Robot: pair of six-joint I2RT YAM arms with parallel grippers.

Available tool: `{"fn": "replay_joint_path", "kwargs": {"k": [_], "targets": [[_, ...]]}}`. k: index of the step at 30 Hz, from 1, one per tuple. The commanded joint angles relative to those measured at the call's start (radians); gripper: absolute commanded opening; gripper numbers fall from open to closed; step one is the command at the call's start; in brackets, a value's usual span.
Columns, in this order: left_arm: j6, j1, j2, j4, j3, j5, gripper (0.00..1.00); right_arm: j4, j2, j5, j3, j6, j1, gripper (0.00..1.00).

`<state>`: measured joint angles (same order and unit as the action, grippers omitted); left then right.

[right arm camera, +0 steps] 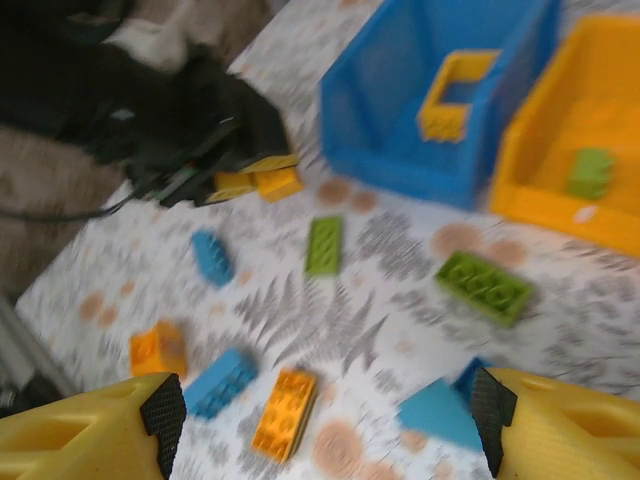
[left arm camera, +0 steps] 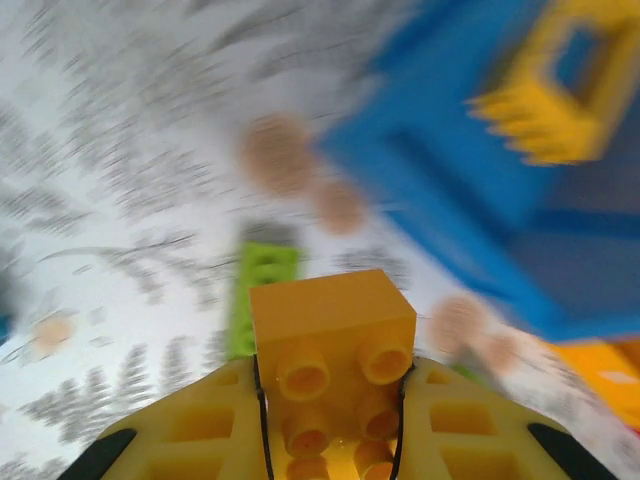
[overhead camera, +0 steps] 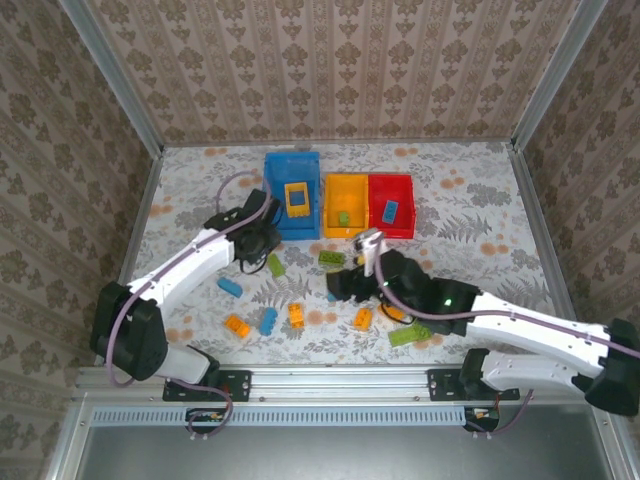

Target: Sort the legos into containers by color

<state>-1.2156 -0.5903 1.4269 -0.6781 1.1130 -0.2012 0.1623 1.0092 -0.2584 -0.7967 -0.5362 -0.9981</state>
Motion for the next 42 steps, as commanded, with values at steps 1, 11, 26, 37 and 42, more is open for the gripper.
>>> {"fn": "replay_joint_path", "kwargs": {"k": [1,11,26,37,42], "targets": [[0.217,-0.043,0.057,-0.095,0.122,-0.136,0.18,-0.039,-0.034,-0.001,0.024,-0.075,0.076,0.79],[0.423,-0.011,0.456,-0.127,0.509,-0.056,0.17,-0.017,0.006,0.023,-0.034,-0.083,0.11,0.78],[0.449,0.04,0.577,-0.086,0.527,0.038,0.46,0.02,0.015,0.032,-0.015,-0.094,0.111,0.79],[0.417,0.037,0.386,-0.094,0.475,0.025,0.54,0.145,0.021,-0.005,-0.021,-0.099,0.11,0.78],[0.437,-0.033,0.162,-0.052,0.333,-0.007,0.6,0.27,0.105,-0.007,-0.053,-0.145,0.095,0.75]]}}
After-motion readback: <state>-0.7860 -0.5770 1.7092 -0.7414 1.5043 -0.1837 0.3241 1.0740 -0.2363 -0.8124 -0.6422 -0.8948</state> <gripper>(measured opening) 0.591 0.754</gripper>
